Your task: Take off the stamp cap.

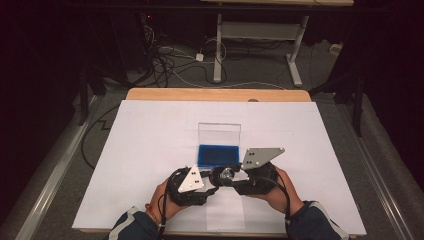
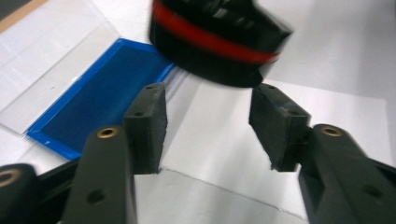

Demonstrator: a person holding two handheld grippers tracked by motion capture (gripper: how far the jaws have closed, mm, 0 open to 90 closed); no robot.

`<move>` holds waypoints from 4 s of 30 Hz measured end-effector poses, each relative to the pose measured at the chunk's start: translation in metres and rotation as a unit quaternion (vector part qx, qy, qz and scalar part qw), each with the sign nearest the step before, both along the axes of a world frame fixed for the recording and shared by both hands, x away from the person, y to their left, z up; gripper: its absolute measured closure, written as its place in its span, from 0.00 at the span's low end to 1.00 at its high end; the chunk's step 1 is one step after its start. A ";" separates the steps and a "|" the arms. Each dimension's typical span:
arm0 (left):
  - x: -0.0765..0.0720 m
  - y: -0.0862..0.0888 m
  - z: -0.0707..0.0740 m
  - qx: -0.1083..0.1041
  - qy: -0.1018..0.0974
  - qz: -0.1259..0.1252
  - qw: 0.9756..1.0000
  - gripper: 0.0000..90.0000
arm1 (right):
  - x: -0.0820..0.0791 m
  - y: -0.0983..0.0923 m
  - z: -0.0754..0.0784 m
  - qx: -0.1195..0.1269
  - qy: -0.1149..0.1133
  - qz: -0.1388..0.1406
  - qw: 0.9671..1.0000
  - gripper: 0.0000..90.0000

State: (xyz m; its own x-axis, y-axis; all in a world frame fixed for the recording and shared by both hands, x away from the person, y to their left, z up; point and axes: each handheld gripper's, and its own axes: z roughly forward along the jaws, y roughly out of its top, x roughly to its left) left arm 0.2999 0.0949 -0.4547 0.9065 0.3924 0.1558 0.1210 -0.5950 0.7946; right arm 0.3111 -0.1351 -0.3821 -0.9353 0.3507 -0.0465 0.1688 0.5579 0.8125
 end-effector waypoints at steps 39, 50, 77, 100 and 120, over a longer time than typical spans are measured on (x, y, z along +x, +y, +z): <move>-0.005 -0.014 -0.007 0.049 0.022 -0.035 0.998 0.41 | 0.003 0.012 -0.018 -0.023 0.063 0.026 0.997 0.64; -0.004 -0.016 -0.009 0.057 0.030 -0.038 0.997 0.41 | 0.001 0.015 -0.021 -0.024 0.063 0.024 0.997 0.64; -0.005 -0.006 -0.004 0.039 0.014 -0.044 0.998 0.41 | 0.010 0.002 -0.023 0.035 0.109 0.014 0.993 0.64; -0.001 -0.010 -0.014 -0.002 0.064 -0.025 0.998 0.41 | 0.007 0.005 -0.031 0.056 0.107 -0.021 0.992 0.64; 0.003 -0.006 -0.019 -0.023 0.095 -0.016 0.995 0.40 | 0.005 0.008 -0.032 0.053 0.101 -0.023 0.993 0.64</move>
State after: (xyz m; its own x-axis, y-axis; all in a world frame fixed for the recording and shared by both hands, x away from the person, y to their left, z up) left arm 0.3033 0.0886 -0.4736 0.9300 0.3658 -0.0365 0.2528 -0.5640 0.7862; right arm 0.3158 -0.1268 -0.4143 -0.9051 0.3853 0.1798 0.3568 0.4584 0.8140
